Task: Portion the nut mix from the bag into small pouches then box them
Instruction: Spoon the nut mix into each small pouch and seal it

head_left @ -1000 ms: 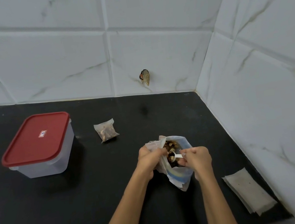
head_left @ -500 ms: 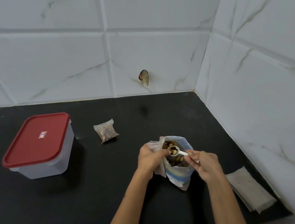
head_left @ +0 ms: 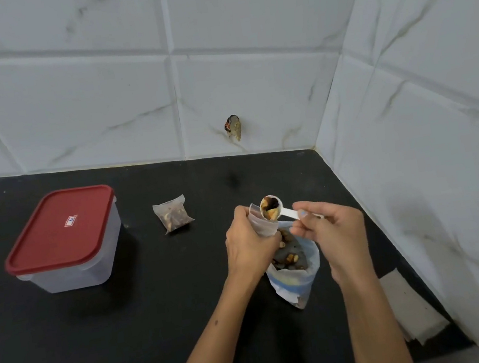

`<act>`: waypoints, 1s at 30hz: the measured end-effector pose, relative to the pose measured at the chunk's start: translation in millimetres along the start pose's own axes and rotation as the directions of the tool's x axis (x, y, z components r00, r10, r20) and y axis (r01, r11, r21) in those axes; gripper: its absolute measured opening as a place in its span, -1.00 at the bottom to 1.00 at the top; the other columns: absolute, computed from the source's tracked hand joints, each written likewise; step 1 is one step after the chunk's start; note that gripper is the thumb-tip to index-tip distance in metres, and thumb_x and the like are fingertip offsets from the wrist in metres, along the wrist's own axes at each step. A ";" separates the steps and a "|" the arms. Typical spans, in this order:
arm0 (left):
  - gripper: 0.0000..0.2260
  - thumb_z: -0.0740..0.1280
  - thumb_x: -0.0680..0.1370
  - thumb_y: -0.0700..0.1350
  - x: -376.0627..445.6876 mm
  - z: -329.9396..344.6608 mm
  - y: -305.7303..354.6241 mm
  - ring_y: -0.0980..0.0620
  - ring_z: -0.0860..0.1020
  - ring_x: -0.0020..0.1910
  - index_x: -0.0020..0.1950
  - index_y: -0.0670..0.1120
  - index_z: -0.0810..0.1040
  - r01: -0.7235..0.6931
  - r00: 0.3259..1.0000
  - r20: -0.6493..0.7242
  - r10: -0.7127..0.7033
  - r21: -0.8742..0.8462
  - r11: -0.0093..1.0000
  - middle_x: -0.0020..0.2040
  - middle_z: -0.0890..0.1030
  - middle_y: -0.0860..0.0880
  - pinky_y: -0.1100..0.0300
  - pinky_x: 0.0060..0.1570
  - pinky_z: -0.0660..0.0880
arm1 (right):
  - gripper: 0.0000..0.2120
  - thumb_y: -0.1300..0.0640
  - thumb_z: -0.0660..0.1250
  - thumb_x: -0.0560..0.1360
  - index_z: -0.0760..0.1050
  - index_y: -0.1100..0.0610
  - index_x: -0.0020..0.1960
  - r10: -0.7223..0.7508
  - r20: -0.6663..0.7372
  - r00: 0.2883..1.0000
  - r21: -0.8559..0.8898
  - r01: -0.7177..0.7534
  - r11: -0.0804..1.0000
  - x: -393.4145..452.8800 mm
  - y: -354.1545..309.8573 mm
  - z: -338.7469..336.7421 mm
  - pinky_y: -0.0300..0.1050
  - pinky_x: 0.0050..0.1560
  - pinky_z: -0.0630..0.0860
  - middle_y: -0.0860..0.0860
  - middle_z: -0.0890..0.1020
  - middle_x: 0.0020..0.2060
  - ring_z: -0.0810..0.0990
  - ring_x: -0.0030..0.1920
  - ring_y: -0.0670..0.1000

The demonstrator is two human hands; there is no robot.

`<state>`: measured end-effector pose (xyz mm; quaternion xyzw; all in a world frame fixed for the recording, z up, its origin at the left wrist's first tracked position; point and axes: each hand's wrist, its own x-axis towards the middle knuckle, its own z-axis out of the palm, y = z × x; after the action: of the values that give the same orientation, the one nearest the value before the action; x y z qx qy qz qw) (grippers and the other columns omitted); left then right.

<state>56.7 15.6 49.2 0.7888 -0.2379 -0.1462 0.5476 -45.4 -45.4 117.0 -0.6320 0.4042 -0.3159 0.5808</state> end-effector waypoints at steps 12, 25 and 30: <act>-0.67 0.49 0.36 -0.11 -1.3 -6.1 3.7 0.06 0.54 -0.11 -0.02 -0.04 0.38 0.021 1.000 0.005 -0.021 -0.110 0.994 -0.09 0.55 0.04 0.27 -0.30 0.42 | -0.78 0.34 0.31 0.50 0.67 0.13 0.00 -0.442 0.211 0.872 -0.523 0.483 0.703 -17.4 -9.8 4.0 -0.65 -0.17 0.36 -0.11 0.62 -0.15 0.51 -0.23 -0.31; -0.64 0.49 0.36 -0.12 -6.6 -10.9 0.5 0.13 0.55 -0.15 0.03 -0.05 0.38 -0.070 0.998 -0.013 0.069 -0.091 0.993 -0.10 0.56 0.06 0.25 -0.25 0.52 | -0.79 0.32 0.32 0.48 0.66 0.10 -0.01 -0.385 0.205 0.900 -0.534 0.433 0.726 -22.3 -13.3 4.7 -0.59 -0.25 0.40 -0.05 0.66 -0.11 0.53 -0.20 -0.26; -0.63 0.50 0.38 -0.06 -8.2 -9.3 1.2 0.16 0.55 -0.15 0.03 -0.03 0.37 -0.093 0.996 -0.019 0.091 -0.099 0.991 -0.10 0.56 0.07 0.35 -0.29 0.45 | -0.81 0.31 0.33 0.48 0.66 0.09 -0.03 -0.364 0.123 0.923 -0.509 0.374 0.775 -23.3 -11.2 11.2 -0.60 -0.29 0.38 -0.10 0.62 -0.16 0.50 -0.23 -0.28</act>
<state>54.1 27.0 53.4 0.7496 -0.2626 -0.1269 0.5941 -45.1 -19.6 128.3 -0.8353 0.3380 -0.2960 0.3170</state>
